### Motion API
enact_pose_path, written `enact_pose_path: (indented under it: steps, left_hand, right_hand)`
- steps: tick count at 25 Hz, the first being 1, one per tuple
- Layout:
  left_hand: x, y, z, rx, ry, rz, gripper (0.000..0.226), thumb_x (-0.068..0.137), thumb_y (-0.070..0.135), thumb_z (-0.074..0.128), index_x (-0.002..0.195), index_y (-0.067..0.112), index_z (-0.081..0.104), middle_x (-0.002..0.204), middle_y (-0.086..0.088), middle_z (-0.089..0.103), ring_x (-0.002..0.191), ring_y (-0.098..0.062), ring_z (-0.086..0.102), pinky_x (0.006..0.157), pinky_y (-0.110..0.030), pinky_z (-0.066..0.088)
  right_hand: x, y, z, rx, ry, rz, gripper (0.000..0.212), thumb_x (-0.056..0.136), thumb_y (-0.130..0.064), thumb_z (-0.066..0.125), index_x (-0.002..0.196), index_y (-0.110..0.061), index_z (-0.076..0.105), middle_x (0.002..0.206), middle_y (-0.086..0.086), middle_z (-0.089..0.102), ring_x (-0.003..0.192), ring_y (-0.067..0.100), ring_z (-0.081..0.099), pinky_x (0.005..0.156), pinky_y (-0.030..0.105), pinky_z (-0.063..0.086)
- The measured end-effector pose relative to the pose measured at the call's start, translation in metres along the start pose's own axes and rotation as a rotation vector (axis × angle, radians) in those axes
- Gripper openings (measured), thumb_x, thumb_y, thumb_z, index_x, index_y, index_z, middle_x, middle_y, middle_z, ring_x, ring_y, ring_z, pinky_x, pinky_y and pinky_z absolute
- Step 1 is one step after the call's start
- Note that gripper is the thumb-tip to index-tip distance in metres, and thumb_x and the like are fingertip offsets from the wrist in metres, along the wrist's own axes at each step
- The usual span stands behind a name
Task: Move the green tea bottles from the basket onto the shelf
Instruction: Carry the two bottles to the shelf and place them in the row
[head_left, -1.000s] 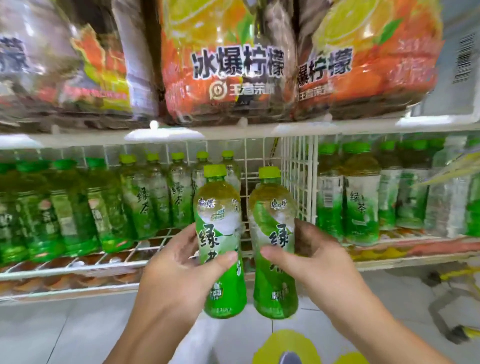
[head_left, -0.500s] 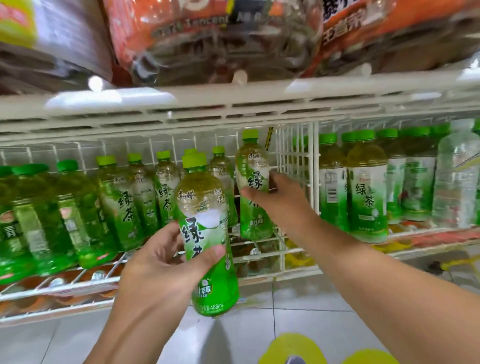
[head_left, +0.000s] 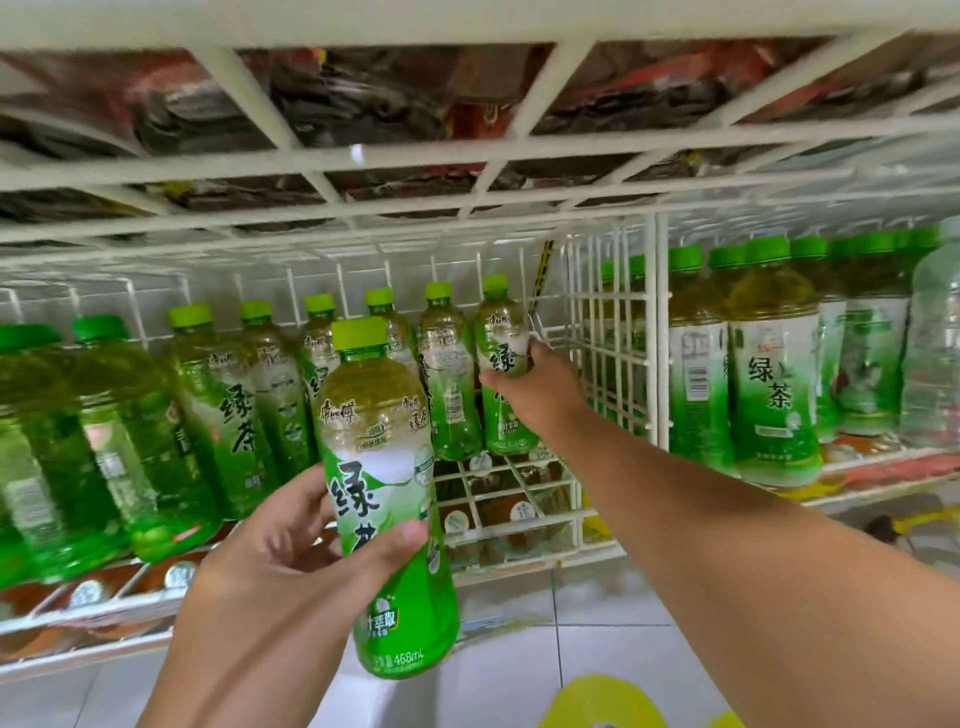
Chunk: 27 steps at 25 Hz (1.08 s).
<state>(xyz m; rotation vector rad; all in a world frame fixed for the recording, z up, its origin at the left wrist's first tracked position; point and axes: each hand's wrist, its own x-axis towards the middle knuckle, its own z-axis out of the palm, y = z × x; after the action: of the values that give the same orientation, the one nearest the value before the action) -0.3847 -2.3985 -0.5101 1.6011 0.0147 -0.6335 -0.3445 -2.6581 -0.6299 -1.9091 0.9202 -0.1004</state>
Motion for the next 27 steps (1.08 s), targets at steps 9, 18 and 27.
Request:
enact_pose_path:
  steps: [9, 18, 27]
  left_hand:
    - [0.019, -0.006, -0.001, 0.099, 0.085, -0.009, 0.083, 0.045, 0.047, 0.098, 0.121, 0.029, 0.069, 0.099, 0.026, 0.074, 0.089, 0.016, 0.065, 0.081, -0.007, 0.048]
    - [0.017, 0.000, 0.013, 0.069, 0.127, 0.011, 0.084, 0.055, 0.025, 0.091, 0.133, 0.028, 0.060, 0.100, 0.028, 0.060, 0.083, 0.018, 0.049, 0.089, -0.019, 0.041]
    - [0.023, 0.006, 0.025, 0.209, 0.059, 0.053, 0.032, 0.071, 0.029, 0.088, 0.098, 0.038, 0.072, 0.080, 0.031, 0.073, 0.073, 0.014, 0.066, 0.060, -0.007, 0.046]
  right_hand:
    - [0.011, 0.005, 0.004, -0.051, -0.036, 0.010, 0.062, 0.086, -0.038, 0.081, 0.136, -0.020, 0.050, 0.126, -0.002, 0.057, 0.093, 0.009, 0.057, 0.061, 0.013, 0.040]
    - [0.001, -0.014, -0.020, -0.266, -0.155, -0.010, 0.081, 0.087, -0.031, 0.080, 0.153, -0.014, 0.036, 0.152, 0.008, 0.045, 0.130, 0.024, 0.053, 0.091, 0.022, 0.040]
    - [-0.122, -0.052, -0.050, 0.450, -0.404, 0.058, 0.044, 0.093, -0.043, 0.071, 0.130, -0.021, 0.066, 0.120, -0.003, 0.074, 0.109, 0.012, 0.071, 0.100, 0.041, 0.056]
